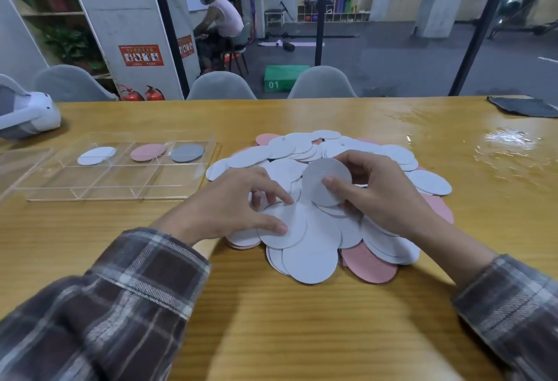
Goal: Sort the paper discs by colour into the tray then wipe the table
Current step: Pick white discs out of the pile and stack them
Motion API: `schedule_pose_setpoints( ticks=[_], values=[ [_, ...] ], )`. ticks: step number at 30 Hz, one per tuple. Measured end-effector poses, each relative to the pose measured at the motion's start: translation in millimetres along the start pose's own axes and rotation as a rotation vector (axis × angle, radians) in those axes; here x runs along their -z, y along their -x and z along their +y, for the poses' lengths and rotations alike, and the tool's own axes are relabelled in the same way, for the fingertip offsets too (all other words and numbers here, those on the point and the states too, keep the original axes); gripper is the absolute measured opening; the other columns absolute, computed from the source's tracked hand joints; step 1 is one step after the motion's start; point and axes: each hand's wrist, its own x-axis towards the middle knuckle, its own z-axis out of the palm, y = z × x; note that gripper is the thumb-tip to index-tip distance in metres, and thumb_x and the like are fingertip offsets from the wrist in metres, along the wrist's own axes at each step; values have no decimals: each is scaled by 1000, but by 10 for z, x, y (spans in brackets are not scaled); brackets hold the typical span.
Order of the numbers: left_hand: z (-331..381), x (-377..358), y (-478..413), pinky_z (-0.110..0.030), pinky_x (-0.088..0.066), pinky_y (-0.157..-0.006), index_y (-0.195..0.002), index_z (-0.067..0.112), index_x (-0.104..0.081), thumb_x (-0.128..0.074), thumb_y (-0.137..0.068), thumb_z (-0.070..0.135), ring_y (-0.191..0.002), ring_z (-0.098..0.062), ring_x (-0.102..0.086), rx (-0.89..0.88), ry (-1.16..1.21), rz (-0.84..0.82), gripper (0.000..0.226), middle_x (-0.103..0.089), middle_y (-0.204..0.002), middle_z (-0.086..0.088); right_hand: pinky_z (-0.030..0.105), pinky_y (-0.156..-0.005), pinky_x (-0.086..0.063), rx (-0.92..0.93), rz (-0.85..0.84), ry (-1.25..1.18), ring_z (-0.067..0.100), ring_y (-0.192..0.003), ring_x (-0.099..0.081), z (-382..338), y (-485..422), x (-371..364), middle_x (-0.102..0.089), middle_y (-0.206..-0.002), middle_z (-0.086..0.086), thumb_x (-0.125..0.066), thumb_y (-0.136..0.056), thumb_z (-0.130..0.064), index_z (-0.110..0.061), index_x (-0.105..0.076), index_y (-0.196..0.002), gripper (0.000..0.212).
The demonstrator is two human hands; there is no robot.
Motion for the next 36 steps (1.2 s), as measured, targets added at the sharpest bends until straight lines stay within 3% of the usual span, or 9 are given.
schedule_pose_setpoints(
  ticks=[4, 7, 11, 14, 18, 23, 28, 33, 36],
  values=[
    [24, -27, -19, -13, -44, -68, -91, 34, -75, -95, -72, 26, -80, -8, -61, -45, 83, 51, 28, -68, -92, 8, 32, -53, -55, -9, -2, -26, 18, -56, -71, -24, 3, 4, -76, -83, -5, -70, -97, -19, -18, -71, -99, 3],
    [74, -38, -25, -19, -46, -61, -92, 29, -69, -90, -80, 23, -65, -9, -60, -26, 176, 87, 25, -67, -87, 4, 45, -62, -62, -55, -40, -131, 25, -67, -75, -43, 13, -14, -78, -88, -2, -70, -97, -18, -15, -71, -103, 7],
    [143, -118, -40, -32, -48, -47, -96, 24, -64, -90, -80, 20, -46, -26, -65, 21, 324, 178, 31, -66, -89, -2, 59, -75, -61, -68, -74, -184, 31, -74, -77, -36, 20, -41, -78, -93, 0, -70, -97, -19, -15, -71, -108, 11],
    [163, -171, -64, -34, -56, -49, -87, 15, -65, -91, -78, 15, -55, -30, -68, -18, 360, 247, 27, -67, -86, 1, 58, -79, -61, -87, -97, -217, 30, -81, -77, -38, 35, -49, -78, -97, 0, -69, -98, -21, -17, -71, -111, 13],
    [127, -175, -78, -23, -53, -62, -89, 19, -74, -87, -83, 14, -67, -13, -68, -34, 309, 234, 14, -72, -82, 13, 51, -79, -63, -99, -113, -243, 24, -90, -77, -59, 51, -31, -78, -101, 1, -66, -100, -19, -15, -71, -114, 15],
    [114, -131, -69, -29, -61, -79, -102, 23, -75, -81, -87, 5, -94, -14, -70, -56, 344, 203, 24, -74, -106, 13, 46, -79, -64, -92, -136, -246, 20, -94, -76, -82, 59, -21, -78, -103, 0, -65, -101, -17, -15, -71, -116, 17],
    [131, -176, -81, -43, -63, -77, -93, 18, -73, -93, -74, 11, -84, -17, -72, -37, 413, 372, 28, -72, -93, 3, 41, -77, -64, -69, -163, -238, 18, -95, -76, -87, 66, -37, -78, -104, 1, -73, -94, -18, -17, -71, -117, 23],
    [177, -321, -83, -37, -64, -76, -88, 16, -76, -92, -75, 13, -87, -15, -73, -87, 385, 440, 21, -75, -88, 6, 22, -71, -59, -1, -145, -137, 8, -92, -74, -110, 78, -60, -77, -100, -4, -76, -92, -19, -17, -73, -112, 20],
    [176, -348, -83, -35, -64, -80, -91, 16, -79, -90, -77, 12, -95, -16, -72, -117, 375, 468, 18, -76, -91, 8, 23, -70, -59, 2, -137, -126, 8, -92, -74, -101, 77, -62, -77, -100, -5, -74, -94, -17, -17, -73, -113, 19]
  ],
)
